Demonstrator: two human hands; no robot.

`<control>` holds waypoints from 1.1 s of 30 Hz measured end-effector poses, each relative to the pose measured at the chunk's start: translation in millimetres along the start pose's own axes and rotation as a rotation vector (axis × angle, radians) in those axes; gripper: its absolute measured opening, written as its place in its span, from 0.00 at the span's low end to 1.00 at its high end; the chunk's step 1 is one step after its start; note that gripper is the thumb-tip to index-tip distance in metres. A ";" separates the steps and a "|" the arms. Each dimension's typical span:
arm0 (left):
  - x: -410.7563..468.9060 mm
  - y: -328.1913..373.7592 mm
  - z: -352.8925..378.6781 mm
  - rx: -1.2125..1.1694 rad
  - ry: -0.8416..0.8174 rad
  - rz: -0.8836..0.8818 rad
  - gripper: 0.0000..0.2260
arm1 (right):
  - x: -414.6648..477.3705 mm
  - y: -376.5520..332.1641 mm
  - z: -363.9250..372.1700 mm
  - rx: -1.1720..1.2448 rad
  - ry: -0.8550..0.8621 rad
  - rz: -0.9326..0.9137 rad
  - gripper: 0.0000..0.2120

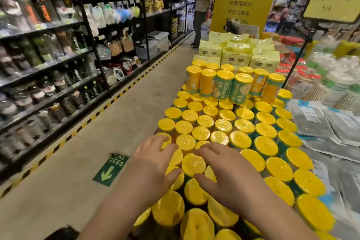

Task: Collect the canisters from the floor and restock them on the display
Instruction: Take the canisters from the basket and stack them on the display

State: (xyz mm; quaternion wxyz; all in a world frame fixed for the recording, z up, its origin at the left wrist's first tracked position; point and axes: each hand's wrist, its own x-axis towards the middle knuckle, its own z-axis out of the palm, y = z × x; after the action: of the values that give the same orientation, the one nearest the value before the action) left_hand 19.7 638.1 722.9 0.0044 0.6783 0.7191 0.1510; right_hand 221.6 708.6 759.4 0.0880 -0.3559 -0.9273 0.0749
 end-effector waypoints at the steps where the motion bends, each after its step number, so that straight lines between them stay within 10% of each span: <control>1: -14.9 0.8 -1.5 0.016 0.003 -0.032 0.24 | -4.3 -7.0 3.4 0.012 -0.003 -0.038 0.27; 19: -339.5 0.2 1.5 0.028 -0.068 -0.747 0.23 | -99.0 -175.4 93.9 0.122 -0.242 -0.624 0.24; 33: -512.5 -125.6 25.3 -0.147 -0.083 -1.012 0.26 | -98.7 -362.9 225.5 0.103 -0.341 -0.719 0.22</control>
State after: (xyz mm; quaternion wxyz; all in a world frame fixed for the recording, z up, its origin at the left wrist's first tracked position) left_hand -56.4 138.5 569.0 0.1531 0.2484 0.9442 0.1531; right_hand 10.2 358.1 602.3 -0.0290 0.0139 -0.9891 0.1436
